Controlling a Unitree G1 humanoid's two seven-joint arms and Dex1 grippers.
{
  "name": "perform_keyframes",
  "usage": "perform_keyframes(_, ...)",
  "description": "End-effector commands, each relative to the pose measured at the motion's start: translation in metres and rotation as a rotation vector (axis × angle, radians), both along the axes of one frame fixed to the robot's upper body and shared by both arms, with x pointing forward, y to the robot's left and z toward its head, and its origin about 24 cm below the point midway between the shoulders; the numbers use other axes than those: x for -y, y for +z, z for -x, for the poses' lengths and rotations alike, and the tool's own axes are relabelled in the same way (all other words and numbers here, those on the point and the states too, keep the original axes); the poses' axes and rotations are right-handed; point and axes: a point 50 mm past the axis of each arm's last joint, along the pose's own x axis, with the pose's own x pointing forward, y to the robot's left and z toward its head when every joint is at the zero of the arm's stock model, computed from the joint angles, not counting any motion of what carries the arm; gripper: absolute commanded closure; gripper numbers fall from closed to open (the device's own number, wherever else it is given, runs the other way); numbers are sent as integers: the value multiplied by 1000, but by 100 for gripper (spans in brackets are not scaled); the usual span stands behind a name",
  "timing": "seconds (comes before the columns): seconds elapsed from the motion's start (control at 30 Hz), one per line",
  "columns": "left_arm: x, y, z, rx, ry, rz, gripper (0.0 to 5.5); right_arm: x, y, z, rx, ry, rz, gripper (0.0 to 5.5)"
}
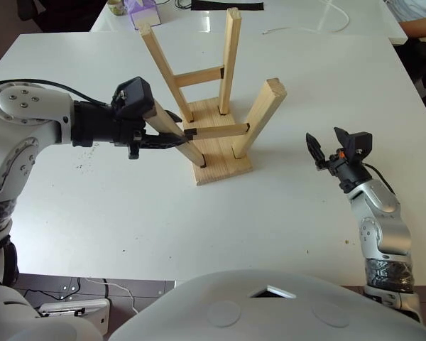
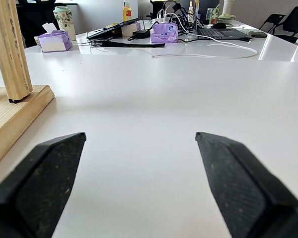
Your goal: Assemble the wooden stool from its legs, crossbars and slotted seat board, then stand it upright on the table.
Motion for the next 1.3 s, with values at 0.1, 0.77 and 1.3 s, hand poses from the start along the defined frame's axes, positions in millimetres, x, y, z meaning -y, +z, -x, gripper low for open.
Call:
perform_keyframes(0.1,1,-18,2,-29,54,-43,346,-3,27,-7,88,18,-15,142)
perform_keyframes(0.77,25,-55,35,-107,216,47,346,-129,147,-2,225,507,-143,387)
perform_keyframes(1.3,29,-56,26,-101,233,58,346,-161,52,-10,-65,639,117,550)
